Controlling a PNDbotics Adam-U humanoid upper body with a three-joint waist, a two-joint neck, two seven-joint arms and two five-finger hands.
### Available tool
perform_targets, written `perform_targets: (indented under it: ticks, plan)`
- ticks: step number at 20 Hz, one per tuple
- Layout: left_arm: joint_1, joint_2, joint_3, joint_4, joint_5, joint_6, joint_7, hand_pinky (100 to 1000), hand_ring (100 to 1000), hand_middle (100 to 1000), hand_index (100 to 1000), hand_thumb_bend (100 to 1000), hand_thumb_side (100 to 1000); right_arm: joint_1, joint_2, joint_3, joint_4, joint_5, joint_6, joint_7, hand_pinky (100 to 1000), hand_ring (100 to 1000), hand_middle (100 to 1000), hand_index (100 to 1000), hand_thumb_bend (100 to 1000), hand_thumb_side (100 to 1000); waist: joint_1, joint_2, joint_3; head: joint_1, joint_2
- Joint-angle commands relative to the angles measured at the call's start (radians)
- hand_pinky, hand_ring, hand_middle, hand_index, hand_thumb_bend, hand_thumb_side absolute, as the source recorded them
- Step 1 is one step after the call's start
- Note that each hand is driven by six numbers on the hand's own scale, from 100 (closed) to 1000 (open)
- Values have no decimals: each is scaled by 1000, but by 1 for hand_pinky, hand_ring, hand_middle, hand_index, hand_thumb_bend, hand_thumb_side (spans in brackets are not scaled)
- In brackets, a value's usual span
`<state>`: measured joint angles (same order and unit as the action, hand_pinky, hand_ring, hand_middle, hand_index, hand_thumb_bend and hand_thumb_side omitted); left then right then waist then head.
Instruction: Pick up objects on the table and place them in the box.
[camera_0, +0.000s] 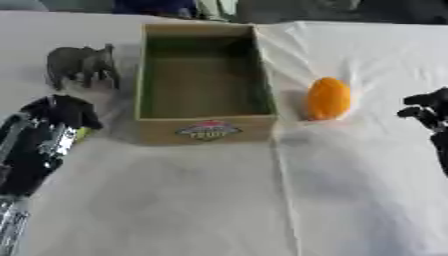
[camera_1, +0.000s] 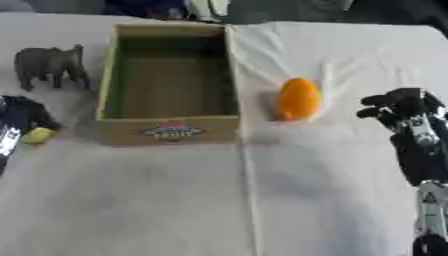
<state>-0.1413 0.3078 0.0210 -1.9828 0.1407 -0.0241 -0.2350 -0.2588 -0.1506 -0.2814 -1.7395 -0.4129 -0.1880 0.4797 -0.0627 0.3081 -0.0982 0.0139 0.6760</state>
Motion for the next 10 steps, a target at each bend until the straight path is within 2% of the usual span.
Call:
perform_targets:
  ticks: [1, 10]
  plan:
    - [-8, 13, -1, -17, 5, 1, 1, 648, 559, 522, 652, 100, 447, -8, -23, 1, -11, -7, -2, 2, 615, 684, 521, 642, 100, 414, 4, -18, -1, -4, -4]
    - [-8, 13, -1, -17, 5, 0, 1, 648, 560, 523, 653, 100, 449, -8, -23, 2, -10, -5, -2, 3, 615, 684, 522, 642, 100, 414, 5, -18, -2, -6, -4]
